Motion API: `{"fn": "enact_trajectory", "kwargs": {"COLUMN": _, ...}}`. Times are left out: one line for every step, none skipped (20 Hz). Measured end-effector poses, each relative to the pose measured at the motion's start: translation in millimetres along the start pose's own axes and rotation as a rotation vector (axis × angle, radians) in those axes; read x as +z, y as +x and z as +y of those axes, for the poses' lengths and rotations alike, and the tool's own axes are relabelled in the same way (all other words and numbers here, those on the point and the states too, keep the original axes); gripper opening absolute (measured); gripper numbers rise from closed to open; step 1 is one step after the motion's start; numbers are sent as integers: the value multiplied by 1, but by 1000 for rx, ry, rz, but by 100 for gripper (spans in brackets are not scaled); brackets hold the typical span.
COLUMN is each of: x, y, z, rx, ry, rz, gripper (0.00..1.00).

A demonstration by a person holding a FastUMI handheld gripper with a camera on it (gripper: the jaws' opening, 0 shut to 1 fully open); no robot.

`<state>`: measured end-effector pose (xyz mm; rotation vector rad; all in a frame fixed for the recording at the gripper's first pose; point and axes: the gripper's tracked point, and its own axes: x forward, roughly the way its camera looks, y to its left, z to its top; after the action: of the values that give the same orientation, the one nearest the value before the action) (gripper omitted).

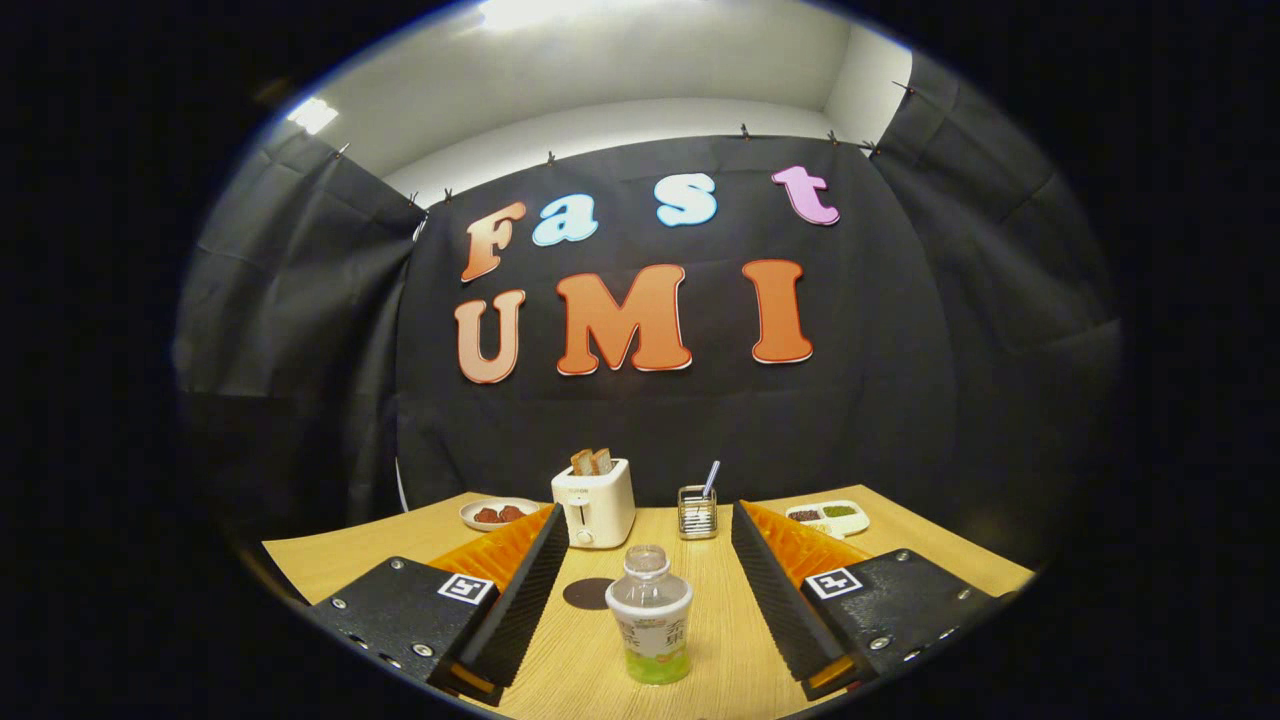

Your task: Take the bottle from table, then pour the juice into the cup, finally place the bottle on the coaster

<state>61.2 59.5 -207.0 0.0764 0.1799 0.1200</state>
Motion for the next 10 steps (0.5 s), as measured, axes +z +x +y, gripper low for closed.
{"fn": "enact_trajectory", "kwargs": {"x": -12, "y": 3, "z": 2, "rx": 4, "ry": -1, "rz": 19, "gripper": 97}}
{"fn": "enact_trajectory", "kwargs": {"x": -23, "y": 6, "z": 2, "rx": 3, "ry": -3, "rz": 39, "gripper": 97}}
{"fn": "enact_trajectory", "kwargs": {"x": -33, "y": 9, "z": 3, "rx": 1, "ry": -6, "rz": 53, "gripper": 97}}
{"fn": "enact_trajectory", "kwargs": {"x": -41, "y": 12, "z": 3, "rx": -1, "ry": -12, "rz": 67, "gripper": 97}}
{"fn": "enact_trajectory", "kwargs": {"x": -49, "y": 15, "z": 4, "rx": 0, "ry": -19, "rz": 74, "gripper": 97}}
{"fn": "enact_trajectory", "kwargs": {"x": -57, "y": 18, "z": 3, "rx": -5, "ry": -26, "rz": 84, "gripper": 97}}
{"fn": "enact_trajectory", "kwargs": {"x": -67, "y": 22, "z": -1, "rx": -18, "ry": -31, "rz": 102, "gripper": 97}}
{"fn": "enact_trajectory", "kwargs": {"x": -76, "y": 25, "z": -3, "rx": -27, "ry": -33, "rz": 119, "gripper": 97}}
{"fn": "enact_trajectory", "kwargs": {"x": -84, "y": 27, "z": -4, "rx": -35, "ry": -32, "rz": 134, "gripper": 97}}
{"fn": "enact_trajectory", "kwargs": {"x": -90, "y": 29, "z": -4, "rx": -40, "ry": -27, "rz": 145, "gripper": 98}}
